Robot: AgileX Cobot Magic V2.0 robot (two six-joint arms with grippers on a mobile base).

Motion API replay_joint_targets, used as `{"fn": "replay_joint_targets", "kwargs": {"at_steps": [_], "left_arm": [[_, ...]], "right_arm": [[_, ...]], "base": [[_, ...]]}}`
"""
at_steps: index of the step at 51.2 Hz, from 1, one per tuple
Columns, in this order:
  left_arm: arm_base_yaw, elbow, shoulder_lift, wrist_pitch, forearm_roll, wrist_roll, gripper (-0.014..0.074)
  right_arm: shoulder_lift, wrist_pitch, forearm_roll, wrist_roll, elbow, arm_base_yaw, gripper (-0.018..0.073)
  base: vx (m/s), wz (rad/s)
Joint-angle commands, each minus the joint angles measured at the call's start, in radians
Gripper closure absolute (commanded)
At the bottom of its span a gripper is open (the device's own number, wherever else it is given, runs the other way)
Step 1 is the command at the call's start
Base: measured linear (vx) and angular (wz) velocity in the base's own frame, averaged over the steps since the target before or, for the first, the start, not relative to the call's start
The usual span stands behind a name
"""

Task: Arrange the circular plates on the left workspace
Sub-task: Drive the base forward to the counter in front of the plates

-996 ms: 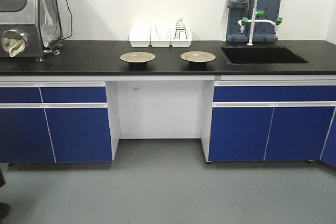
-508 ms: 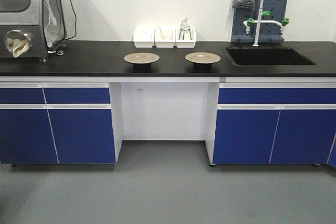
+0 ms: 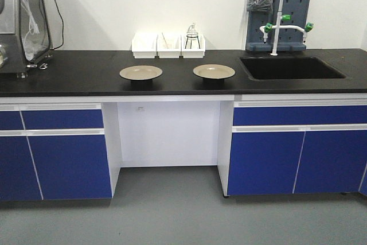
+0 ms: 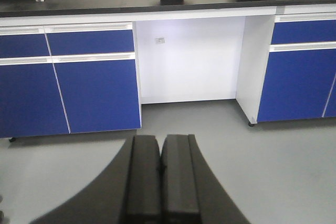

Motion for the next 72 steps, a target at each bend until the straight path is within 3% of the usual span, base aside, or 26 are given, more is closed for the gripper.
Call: {"fn": "replay_joint_targets", "kwargs": {"at_steps": [1,72], "left_arm": [[-0.007,0.021,-0.016,-0.077,-0.002,-0.003,0.0596],[-0.007,0.021,-0.016,-0.077,-0.002,-0.003,0.0596]], "right_arm": [[-0.014,-0.08,-0.01,-0.004,0.021,-0.003,0.0563],[-0.014,-0.082,-0.01,-0.004,0.021,-0.003,0.0563]], "base": [[0.42,-0.01],[0.51,0.03]]}}
